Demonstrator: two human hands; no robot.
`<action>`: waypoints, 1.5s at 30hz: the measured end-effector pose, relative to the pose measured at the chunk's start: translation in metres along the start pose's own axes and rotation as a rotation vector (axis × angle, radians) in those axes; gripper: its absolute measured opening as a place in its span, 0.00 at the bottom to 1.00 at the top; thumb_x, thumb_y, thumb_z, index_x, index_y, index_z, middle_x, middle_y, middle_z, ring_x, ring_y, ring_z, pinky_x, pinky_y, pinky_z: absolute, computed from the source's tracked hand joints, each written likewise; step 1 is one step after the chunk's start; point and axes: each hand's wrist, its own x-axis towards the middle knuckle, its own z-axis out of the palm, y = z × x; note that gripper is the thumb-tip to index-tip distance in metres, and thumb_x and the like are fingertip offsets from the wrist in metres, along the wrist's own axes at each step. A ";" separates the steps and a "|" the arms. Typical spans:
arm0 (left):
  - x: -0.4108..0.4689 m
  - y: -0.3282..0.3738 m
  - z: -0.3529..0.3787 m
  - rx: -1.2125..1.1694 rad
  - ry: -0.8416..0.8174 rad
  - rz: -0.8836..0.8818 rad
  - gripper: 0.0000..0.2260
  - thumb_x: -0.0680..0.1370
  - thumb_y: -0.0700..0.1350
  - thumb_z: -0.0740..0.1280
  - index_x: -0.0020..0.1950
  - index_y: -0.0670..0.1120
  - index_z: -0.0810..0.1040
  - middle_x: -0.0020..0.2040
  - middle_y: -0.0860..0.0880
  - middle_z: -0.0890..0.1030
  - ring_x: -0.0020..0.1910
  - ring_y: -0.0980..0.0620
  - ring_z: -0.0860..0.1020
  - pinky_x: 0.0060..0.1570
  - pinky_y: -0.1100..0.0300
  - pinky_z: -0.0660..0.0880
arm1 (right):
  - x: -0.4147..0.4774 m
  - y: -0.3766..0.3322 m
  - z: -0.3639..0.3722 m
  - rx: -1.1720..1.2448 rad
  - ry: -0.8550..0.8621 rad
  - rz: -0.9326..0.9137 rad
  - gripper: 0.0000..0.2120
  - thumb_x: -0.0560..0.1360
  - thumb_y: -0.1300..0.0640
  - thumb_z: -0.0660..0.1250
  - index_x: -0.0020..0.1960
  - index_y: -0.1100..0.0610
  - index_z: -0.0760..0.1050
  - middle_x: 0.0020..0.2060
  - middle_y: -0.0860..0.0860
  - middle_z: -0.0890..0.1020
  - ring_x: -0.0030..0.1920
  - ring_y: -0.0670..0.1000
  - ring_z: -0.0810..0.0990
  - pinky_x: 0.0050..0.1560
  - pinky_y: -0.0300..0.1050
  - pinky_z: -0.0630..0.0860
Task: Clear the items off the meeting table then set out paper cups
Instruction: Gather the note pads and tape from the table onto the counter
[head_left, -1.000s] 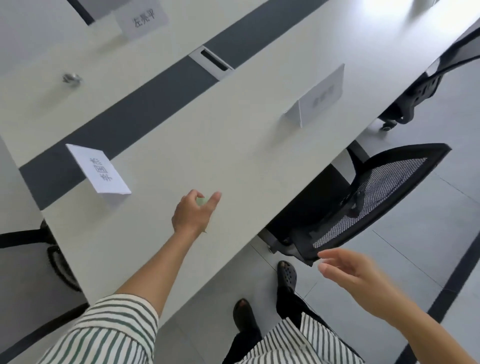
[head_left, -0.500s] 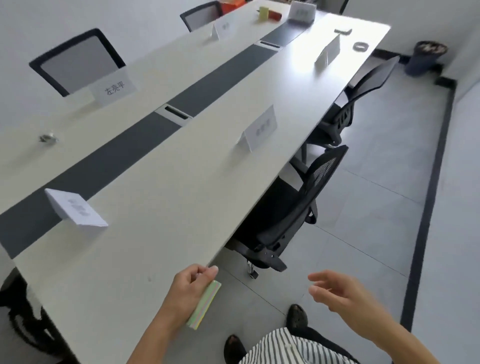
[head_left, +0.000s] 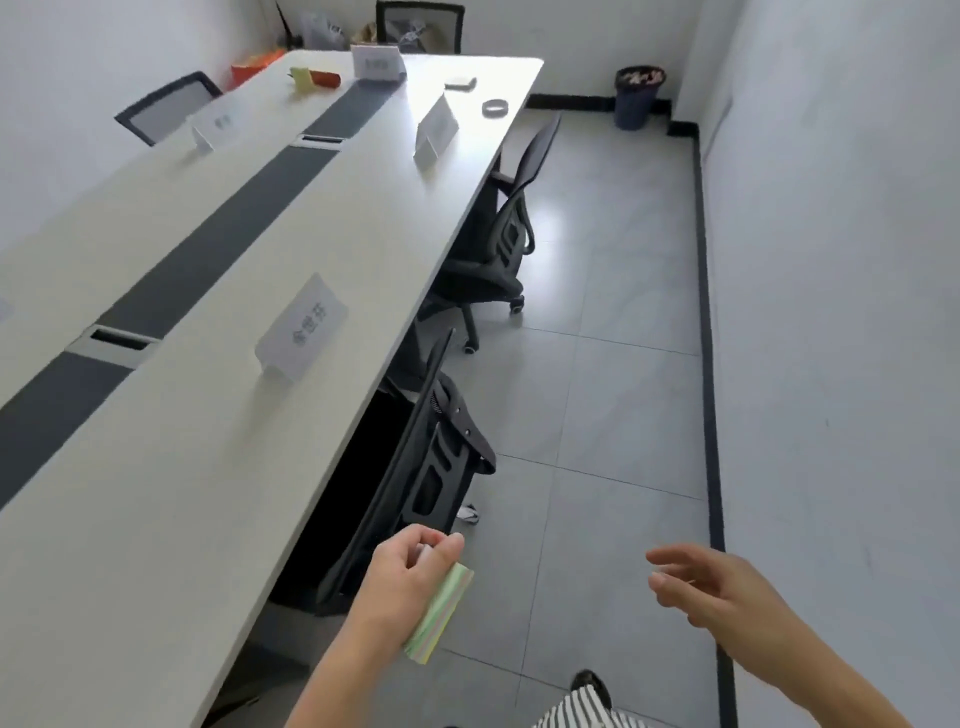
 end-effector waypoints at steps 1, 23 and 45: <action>0.008 0.010 0.014 0.016 -0.024 0.011 0.17 0.68 0.60 0.68 0.42 0.46 0.80 0.34 0.48 0.71 0.33 0.52 0.70 0.37 0.58 0.69 | 0.009 0.005 -0.016 -0.001 0.015 0.010 0.08 0.74 0.49 0.70 0.53 0.45 0.79 0.46 0.46 0.85 0.43 0.39 0.84 0.47 0.39 0.77; 0.404 0.315 0.106 0.229 -0.225 0.151 0.11 0.76 0.53 0.69 0.43 0.46 0.80 0.32 0.48 0.71 0.31 0.53 0.68 0.36 0.56 0.67 | 0.316 -0.121 -0.256 0.179 0.229 0.065 0.09 0.74 0.49 0.70 0.53 0.44 0.79 0.47 0.45 0.84 0.47 0.41 0.84 0.50 0.40 0.78; 0.735 0.582 0.234 0.095 -0.035 0.059 0.15 0.70 0.59 0.67 0.42 0.47 0.80 0.32 0.50 0.71 0.31 0.54 0.68 0.37 0.58 0.66 | 0.729 -0.279 -0.594 0.052 0.090 -0.066 0.07 0.73 0.51 0.71 0.51 0.45 0.80 0.46 0.47 0.85 0.44 0.41 0.84 0.52 0.42 0.78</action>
